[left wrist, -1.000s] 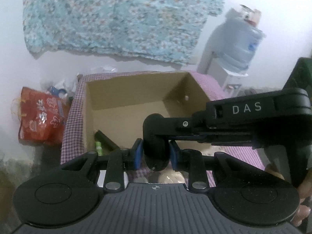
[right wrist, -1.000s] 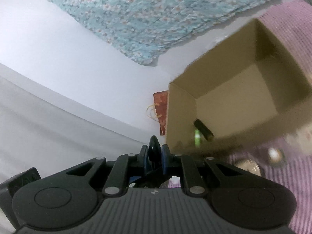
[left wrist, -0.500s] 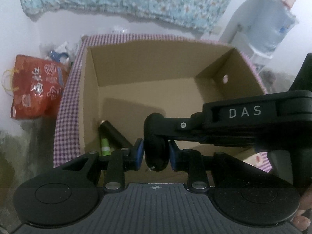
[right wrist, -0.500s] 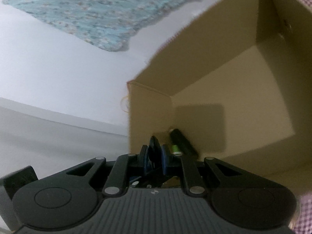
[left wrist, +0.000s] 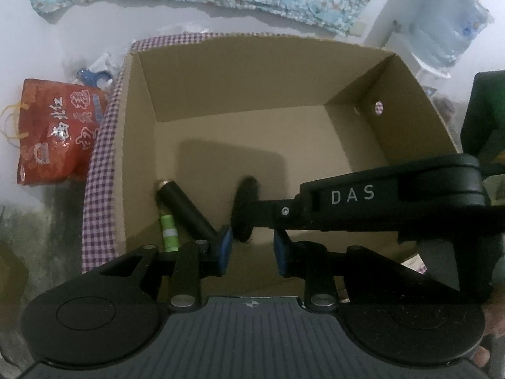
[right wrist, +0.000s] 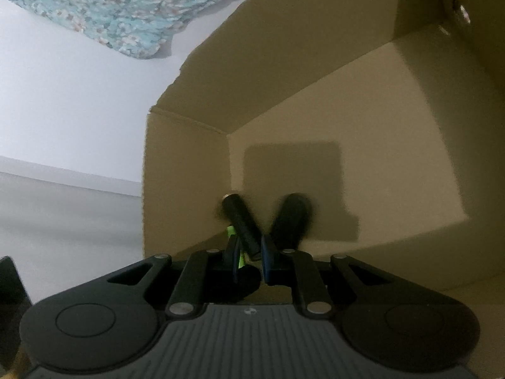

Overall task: Organize rigid objects
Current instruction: 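Return the right tool to the table and grasp the black tape roll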

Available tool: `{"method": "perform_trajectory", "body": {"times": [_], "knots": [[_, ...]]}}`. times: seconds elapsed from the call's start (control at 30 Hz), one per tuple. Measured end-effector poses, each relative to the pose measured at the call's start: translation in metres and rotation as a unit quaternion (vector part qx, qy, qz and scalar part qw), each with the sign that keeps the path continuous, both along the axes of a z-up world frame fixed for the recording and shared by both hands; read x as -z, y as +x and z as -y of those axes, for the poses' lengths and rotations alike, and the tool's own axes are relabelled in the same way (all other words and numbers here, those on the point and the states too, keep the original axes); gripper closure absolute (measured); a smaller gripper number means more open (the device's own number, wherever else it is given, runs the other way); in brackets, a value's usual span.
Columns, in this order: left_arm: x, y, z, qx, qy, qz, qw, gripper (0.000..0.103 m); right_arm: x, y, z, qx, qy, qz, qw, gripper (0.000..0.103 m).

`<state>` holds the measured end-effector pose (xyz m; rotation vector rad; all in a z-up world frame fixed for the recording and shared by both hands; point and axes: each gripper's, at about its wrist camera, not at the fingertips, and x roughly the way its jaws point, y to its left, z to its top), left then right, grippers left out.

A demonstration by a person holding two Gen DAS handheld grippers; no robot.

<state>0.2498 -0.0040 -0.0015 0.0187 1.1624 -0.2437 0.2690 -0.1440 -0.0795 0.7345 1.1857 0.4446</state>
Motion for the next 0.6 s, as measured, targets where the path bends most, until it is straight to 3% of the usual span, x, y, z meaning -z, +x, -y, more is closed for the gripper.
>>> {"method": "perform_trajectory", "body": {"times": [0.3, 0.6], "knots": [[-0.041, -0.03, -0.006, -0.002, -0.033, 0.042, 0.9986, 0.069, -0.037, -0.025, 0.018, 0.013, 0.013, 0.04, 0.999, 0.086], [-0.092, -0.099, -0.016, 0.005, -0.079, 0.097, 0.9921, 0.062, -0.097, -0.097, 0.064, 0.024, 0.043, 0.114, 0.992, 0.086]]}}
